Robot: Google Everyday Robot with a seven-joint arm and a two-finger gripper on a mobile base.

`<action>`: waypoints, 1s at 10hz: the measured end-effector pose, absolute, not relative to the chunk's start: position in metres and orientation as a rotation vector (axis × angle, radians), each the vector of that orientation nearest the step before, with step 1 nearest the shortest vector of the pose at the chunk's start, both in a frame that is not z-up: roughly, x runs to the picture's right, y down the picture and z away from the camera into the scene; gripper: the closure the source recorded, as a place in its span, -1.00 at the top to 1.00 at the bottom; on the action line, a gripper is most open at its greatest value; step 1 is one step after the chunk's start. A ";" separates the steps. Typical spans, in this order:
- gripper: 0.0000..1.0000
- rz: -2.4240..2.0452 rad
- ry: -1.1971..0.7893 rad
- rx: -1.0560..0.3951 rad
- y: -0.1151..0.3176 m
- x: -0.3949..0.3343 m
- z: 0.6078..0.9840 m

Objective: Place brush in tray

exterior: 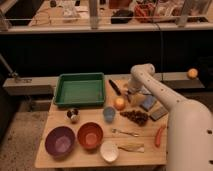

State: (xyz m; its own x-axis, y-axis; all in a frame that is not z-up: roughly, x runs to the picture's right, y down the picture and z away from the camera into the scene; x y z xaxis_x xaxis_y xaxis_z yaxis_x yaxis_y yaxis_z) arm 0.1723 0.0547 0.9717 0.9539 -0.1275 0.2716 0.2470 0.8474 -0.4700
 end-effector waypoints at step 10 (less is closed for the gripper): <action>-0.05 -0.185 -0.280 -0.560 0.062 0.175 0.981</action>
State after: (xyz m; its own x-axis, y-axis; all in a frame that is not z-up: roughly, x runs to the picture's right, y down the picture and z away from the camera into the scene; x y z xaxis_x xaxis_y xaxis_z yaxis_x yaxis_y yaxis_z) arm 0.1752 0.0616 0.9813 0.9457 -0.0959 0.3107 0.2475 0.8321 -0.4964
